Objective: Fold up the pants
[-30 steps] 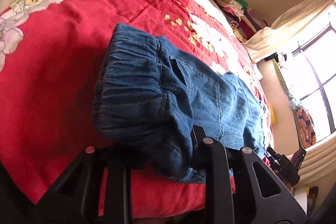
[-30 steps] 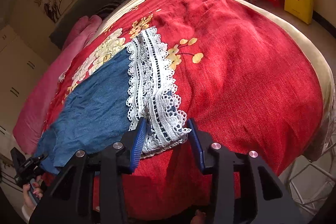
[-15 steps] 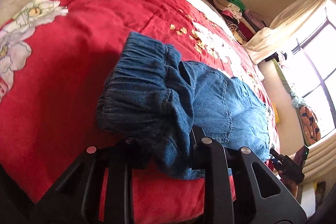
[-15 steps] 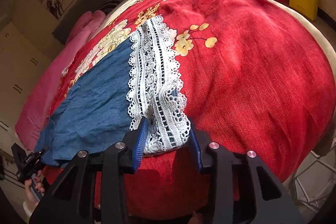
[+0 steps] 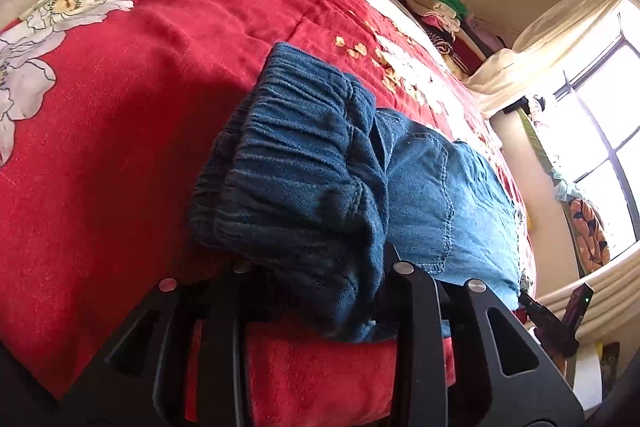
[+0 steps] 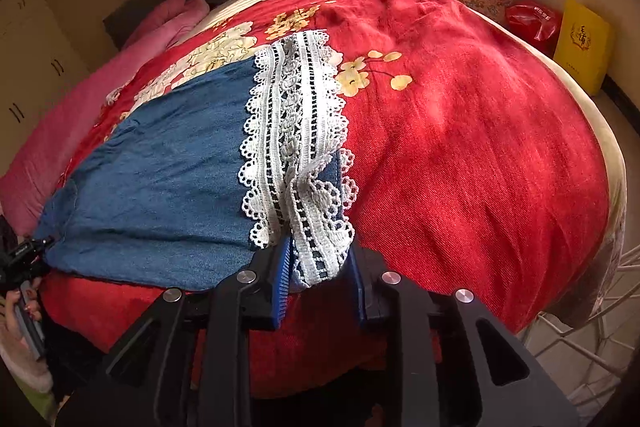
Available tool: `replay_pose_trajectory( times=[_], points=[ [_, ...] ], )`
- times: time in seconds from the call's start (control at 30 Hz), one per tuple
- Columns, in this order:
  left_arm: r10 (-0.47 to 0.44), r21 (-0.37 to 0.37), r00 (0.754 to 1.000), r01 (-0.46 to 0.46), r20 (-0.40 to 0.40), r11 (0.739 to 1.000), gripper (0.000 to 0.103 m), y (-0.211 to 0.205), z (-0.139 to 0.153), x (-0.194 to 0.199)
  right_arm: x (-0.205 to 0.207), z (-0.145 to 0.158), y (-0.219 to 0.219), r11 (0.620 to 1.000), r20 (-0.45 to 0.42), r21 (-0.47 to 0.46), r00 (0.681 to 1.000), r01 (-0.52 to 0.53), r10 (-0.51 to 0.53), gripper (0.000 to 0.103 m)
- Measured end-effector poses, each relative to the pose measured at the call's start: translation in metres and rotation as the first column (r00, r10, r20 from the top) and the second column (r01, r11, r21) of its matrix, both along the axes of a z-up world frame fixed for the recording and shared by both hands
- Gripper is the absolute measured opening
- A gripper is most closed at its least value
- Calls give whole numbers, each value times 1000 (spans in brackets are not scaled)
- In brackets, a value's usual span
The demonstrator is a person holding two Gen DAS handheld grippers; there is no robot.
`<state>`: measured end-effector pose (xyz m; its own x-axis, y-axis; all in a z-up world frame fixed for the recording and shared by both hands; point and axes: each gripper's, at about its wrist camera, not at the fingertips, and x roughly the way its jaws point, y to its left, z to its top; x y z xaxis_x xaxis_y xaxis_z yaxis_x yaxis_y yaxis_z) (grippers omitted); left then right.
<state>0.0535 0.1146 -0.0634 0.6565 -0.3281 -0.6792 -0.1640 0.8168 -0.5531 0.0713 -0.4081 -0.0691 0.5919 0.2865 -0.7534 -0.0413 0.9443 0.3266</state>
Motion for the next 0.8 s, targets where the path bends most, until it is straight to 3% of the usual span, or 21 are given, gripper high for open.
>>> replay_pose_trajectory(
  times=[0.1, 0.27, 0.37, 0.5, 0.63, 0.73, 0.8],
  points=[
    [3, 3, 1000, -3, 10, 1000, 40, -1, 8, -7, -8, 17, -12, 999, 43, -4, 998, 39, -38, 42],
    [17, 44, 999, -19, 40, 999, 49, 3, 35, -28, -23, 48, -21, 997, 133, -7, 989, 74, -72, 47],
    [69, 152, 994, -80, 80, 985, 69, 4, 58, -45, -27, 62, -9, 1000, 175, -11, 984, 29, -27, 54],
    [87, 207, 985, -118, 150, 971, 69, 5, 87, -60, -22, 67, 24, 998, 185, -20, 981, -57, 59, 57],
    [13, 253, 983, -60, 182, 966, 70, -19, 104, -43, -10, 67, 65, 988, 186, -44, 971, -147, 152, 58],
    [-99, 228, 979, 58, 176, 972, 70, -54, 103, -10, 0, 64, 93, 977, 174, -51, 961, -207, 213, 58],
    [-179, 238, 972, 140, 151, 961, 70, -84, 96, 16, 10, 61, 108, 970, 155, -61, 958, -236, 243, 58]
  ],
)
